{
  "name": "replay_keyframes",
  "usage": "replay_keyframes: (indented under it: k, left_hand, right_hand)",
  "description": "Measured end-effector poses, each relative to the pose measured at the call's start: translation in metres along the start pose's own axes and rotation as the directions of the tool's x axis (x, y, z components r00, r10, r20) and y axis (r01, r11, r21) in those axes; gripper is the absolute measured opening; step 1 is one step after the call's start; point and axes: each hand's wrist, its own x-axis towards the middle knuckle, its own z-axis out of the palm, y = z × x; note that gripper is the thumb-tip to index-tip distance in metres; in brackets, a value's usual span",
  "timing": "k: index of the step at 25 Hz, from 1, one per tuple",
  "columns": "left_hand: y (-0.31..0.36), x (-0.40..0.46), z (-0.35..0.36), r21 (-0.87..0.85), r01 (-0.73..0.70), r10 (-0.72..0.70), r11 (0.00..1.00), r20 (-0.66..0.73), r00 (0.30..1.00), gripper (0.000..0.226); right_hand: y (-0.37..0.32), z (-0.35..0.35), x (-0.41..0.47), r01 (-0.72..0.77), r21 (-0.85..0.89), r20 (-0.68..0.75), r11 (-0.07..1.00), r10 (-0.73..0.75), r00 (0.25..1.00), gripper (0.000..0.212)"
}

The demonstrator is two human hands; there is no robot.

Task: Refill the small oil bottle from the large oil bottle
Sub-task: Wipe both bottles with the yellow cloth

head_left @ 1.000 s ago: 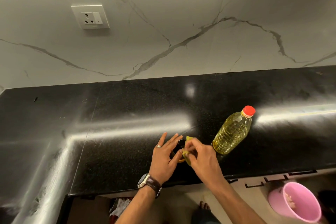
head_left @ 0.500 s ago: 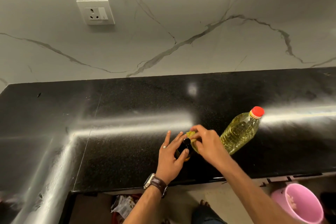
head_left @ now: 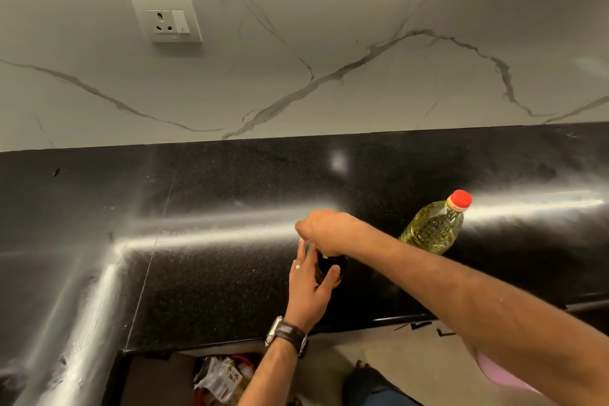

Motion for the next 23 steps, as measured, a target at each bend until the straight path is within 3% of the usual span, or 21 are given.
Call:
replay_keyframes:
  k: [4,7,10,12,14,16,19,23]
  left_hand:
    - [-0.007,-0.001,0.002,-0.059,0.053,-0.056,0.997,-0.05,0.997,0.037]
    - [-0.006,-0.003,-0.003,0.006,0.028,-0.027,1.0,-0.047,0.999,0.063]
    - [0.001,-0.004,-0.007,0.069,0.0,0.005,0.998,-0.073,0.997,0.073]
    - [0.0,-0.004,-0.007,0.103,-0.021,0.029,0.995,-0.075,0.997,0.073]
    - [-0.001,-0.003,-0.005,0.126,-0.046,0.054,0.991,-0.065,0.996,0.067]
    - [-0.001,0.0,-0.004,0.159,-0.073,0.083,0.985,-0.054,0.995,0.059]
    - [0.002,0.006,-0.007,0.195,-0.089,0.099,0.977,-0.046,0.994,0.048]
    - [0.009,0.012,-0.015,0.222,-0.072,0.075,0.972,-0.008,0.997,0.051]
  right_hand:
    - [-0.03,0.029,-0.018,0.031,-0.139,-0.212,0.99,-0.06,0.975,0.032]
    - [-0.033,0.072,-0.035,0.009,-0.251,-0.429,0.968,-0.12,0.895,0.057]
    - [-0.014,0.117,-0.053,0.113,-0.074,-0.637,0.991,-0.134,0.759,0.053]
    - [-0.007,0.133,-0.06,0.153,0.146,-0.717,0.977,-0.002,0.697,0.051]
    - [-0.01,0.141,-0.062,0.196,0.421,-0.724,0.886,0.197,0.661,0.052]
    - [-0.015,0.143,-0.063,0.26,0.654,-0.674,0.711,0.392,0.626,0.049]
    - [-0.015,0.145,-0.063,0.27,0.807,-0.566,0.526,0.554,0.611,0.047]
    - [-0.012,0.145,-0.063,0.245,0.929,-0.371,0.279,0.66,0.654,0.041]
